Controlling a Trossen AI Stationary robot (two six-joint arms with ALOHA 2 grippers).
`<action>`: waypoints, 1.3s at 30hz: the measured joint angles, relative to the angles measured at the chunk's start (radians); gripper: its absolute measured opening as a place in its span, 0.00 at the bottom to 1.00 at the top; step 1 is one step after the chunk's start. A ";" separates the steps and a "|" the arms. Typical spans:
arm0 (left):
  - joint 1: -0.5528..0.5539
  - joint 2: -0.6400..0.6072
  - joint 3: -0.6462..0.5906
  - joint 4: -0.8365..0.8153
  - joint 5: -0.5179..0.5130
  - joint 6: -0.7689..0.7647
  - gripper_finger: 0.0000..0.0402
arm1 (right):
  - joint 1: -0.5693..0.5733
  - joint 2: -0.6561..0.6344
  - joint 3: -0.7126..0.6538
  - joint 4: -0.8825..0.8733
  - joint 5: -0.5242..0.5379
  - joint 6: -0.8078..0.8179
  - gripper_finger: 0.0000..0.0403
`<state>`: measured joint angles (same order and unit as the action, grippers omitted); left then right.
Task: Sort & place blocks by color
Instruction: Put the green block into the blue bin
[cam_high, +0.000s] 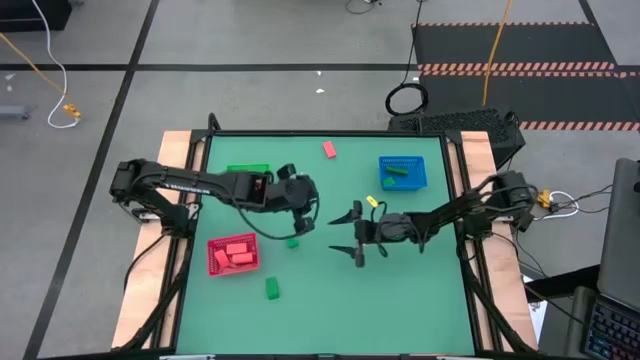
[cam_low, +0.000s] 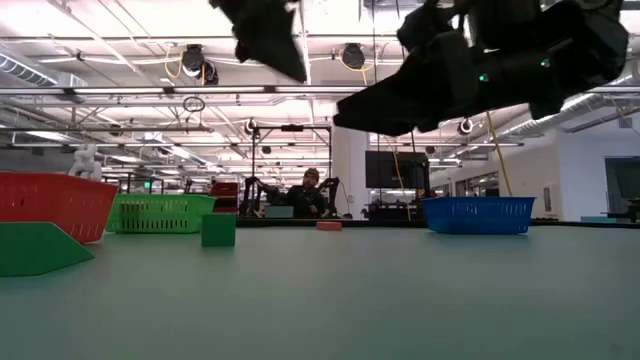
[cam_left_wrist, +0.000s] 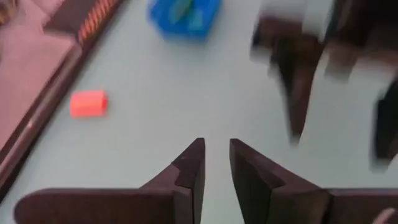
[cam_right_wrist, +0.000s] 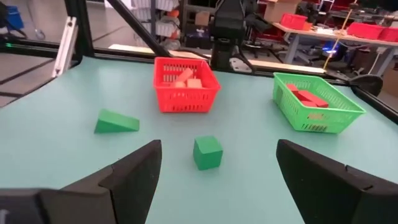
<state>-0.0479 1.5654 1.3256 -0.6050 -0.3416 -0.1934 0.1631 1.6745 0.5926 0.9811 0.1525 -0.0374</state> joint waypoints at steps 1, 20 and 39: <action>-0.004 0.001 -0.009 -0.063 0.001 -0.019 0.19 | 0.000 0.013 0.011 0.000 0.000 0.000 0.77; -0.035 0.018 -0.361 -0.220 0.297 -0.359 0.31 | -0.016 0.128 0.169 -0.112 -0.024 -0.002 0.77; -0.035 0.096 -0.387 0.234 0.334 -0.249 0.40 | -0.026 0.117 0.168 -0.295 -0.020 -0.005 0.77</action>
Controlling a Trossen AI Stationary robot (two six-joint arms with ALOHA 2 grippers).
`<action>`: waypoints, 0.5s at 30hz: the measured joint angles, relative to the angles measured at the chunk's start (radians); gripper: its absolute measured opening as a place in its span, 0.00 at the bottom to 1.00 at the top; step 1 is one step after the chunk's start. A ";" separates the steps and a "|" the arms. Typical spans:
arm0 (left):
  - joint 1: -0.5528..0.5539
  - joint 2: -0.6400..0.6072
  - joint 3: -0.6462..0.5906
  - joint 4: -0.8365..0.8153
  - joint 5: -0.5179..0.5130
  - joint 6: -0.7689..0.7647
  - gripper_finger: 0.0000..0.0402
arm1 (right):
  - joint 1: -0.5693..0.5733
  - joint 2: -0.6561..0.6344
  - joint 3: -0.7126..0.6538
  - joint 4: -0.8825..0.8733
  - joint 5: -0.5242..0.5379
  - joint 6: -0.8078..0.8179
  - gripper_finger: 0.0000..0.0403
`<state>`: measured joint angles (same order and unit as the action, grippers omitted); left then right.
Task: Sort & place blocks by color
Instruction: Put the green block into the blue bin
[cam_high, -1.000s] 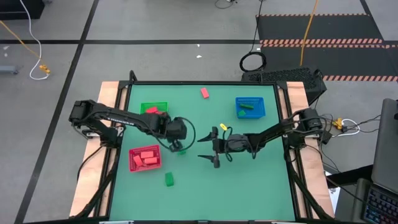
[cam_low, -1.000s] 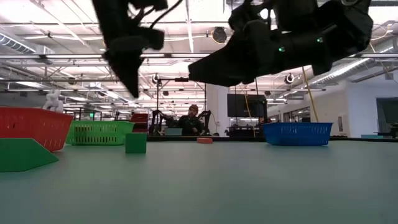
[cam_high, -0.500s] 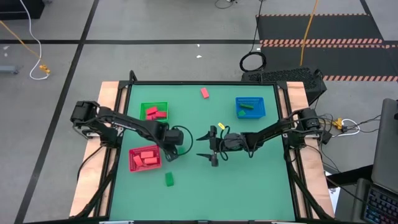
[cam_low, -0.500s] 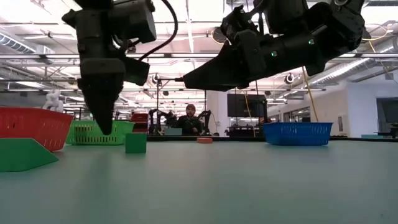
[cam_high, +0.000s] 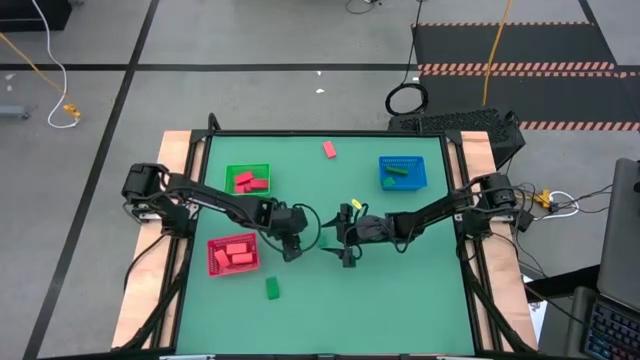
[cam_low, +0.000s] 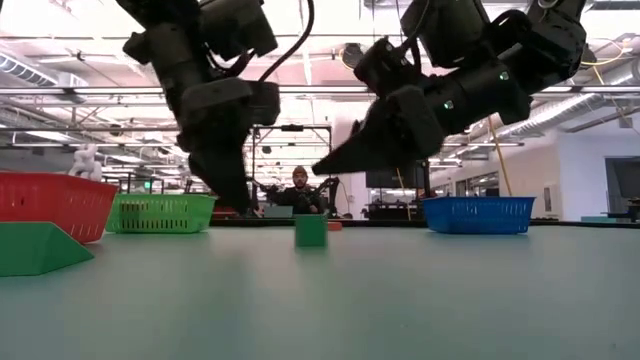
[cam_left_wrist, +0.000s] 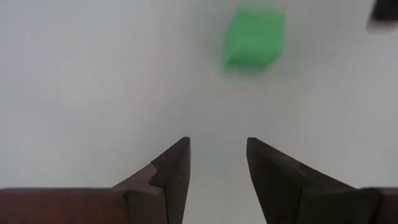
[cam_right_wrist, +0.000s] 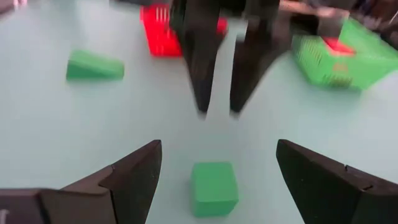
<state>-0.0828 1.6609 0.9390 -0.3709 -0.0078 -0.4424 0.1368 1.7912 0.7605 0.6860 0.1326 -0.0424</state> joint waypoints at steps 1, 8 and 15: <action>0.002 -0.007 0.000 -0.041 -0.001 0.002 0.40 | 0.000 -0.001 0.001 -0.023 0.000 0.006 0.77; 0.004 -0.021 0.000 -0.213 -0.037 -0.039 0.40 | 0.000 -0.005 0.001 -0.108 -0.003 0.063 0.77; 0.002 -0.020 0.000 -0.176 -0.045 -0.035 0.40 | -0.008 0.046 0.001 -0.034 -0.037 0.002 0.77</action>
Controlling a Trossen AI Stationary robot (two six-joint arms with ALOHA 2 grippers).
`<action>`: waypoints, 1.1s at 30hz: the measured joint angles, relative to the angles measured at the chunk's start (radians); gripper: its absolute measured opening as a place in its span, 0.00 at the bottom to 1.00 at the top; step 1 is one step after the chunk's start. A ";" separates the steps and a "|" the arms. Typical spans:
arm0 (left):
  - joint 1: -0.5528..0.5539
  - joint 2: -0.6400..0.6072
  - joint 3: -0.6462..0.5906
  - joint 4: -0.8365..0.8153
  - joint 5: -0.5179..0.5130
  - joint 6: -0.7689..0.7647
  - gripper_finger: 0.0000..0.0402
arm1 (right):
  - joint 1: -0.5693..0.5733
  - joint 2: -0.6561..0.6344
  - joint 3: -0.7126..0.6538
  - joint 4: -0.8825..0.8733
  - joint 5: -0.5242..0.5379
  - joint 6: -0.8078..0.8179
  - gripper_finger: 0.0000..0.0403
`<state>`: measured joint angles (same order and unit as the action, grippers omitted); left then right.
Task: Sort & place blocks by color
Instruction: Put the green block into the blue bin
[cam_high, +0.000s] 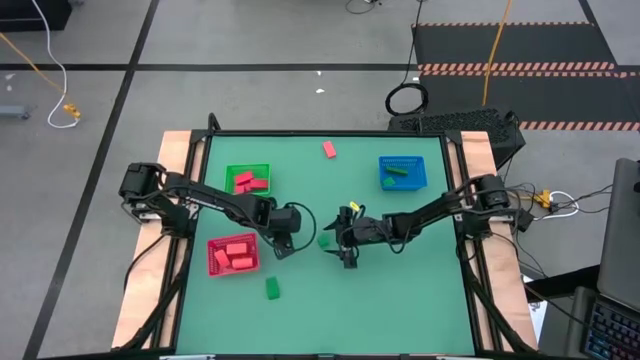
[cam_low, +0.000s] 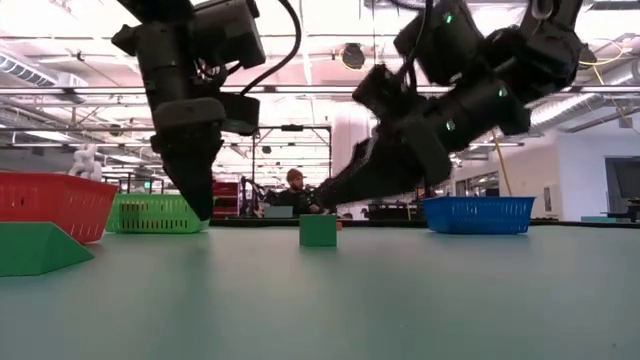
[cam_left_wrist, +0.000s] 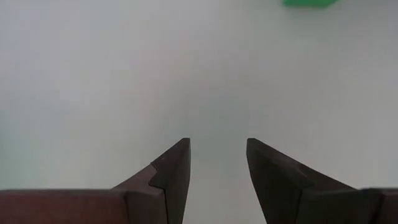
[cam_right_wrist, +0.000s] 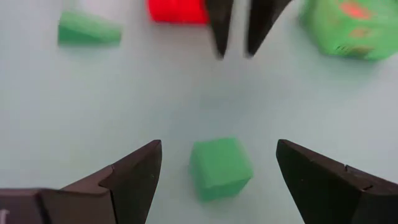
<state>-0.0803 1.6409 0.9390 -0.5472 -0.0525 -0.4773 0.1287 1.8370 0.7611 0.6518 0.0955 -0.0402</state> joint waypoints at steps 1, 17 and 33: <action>0.000 0.000 0.000 0.010 0.000 0.001 0.40 | -0.005 0.011 -0.001 0.015 -0.029 -0.003 0.77; -0.014 0.000 0.000 0.074 -0.002 0.026 0.40 | -0.080 0.086 0.000 0.086 -0.166 0.005 0.76; -0.065 0.000 0.000 0.255 -0.224 0.079 0.40 | -0.075 0.146 0.000 0.151 -0.169 0.025 0.31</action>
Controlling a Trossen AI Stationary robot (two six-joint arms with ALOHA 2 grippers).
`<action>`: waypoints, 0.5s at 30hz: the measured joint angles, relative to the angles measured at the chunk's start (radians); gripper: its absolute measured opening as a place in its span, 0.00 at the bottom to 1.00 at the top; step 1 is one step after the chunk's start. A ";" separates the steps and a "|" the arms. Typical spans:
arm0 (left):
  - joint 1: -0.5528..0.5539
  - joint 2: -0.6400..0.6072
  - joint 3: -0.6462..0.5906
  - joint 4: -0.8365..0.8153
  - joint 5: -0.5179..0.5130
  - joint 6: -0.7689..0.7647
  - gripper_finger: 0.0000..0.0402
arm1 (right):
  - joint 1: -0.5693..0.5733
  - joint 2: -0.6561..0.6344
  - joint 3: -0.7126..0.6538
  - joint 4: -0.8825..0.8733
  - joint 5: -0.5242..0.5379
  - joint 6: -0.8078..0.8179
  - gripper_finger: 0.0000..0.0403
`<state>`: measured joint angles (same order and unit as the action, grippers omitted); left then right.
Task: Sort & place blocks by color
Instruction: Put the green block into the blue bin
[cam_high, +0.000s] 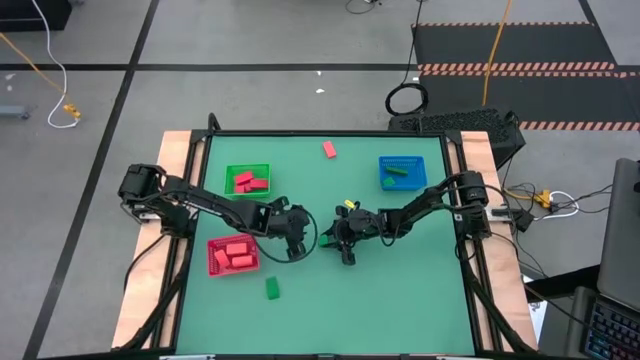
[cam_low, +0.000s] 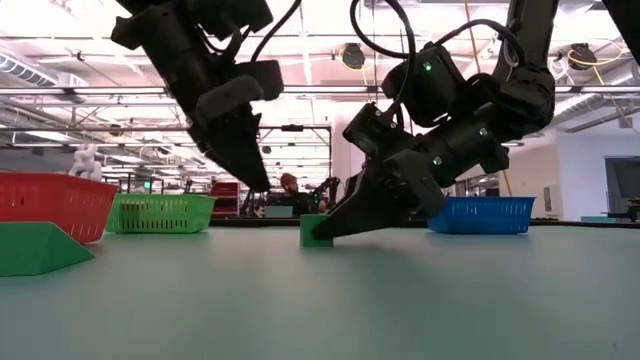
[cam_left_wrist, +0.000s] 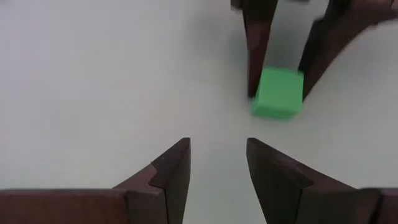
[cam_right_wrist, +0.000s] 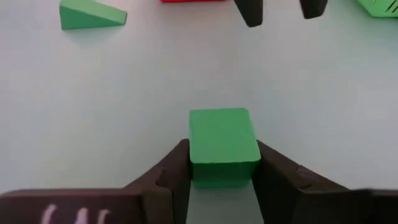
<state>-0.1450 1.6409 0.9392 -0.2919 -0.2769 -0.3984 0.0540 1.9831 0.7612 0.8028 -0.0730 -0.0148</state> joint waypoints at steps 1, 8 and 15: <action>0.000 0.000 0.000 0.015 -0.009 0.002 0.40 | 0.000 0.000 0.000 0.000 0.000 0.000 0.31; -0.015 -0.004 0.000 0.051 -0.040 -0.007 0.40 | 0.000 -0.046 0.000 -0.038 0.057 0.007 0.31; -0.047 -0.086 0.000 0.104 -0.164 0.056 0.40 | -0.001 -0.269 -0.001 -0.277 0.170 -0.059 0.31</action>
<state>-0.1919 1.5554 0.9390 -0.1879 -0.4410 -0.3423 0.0529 1.7143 0.7601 0.5256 0.0971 -0.0736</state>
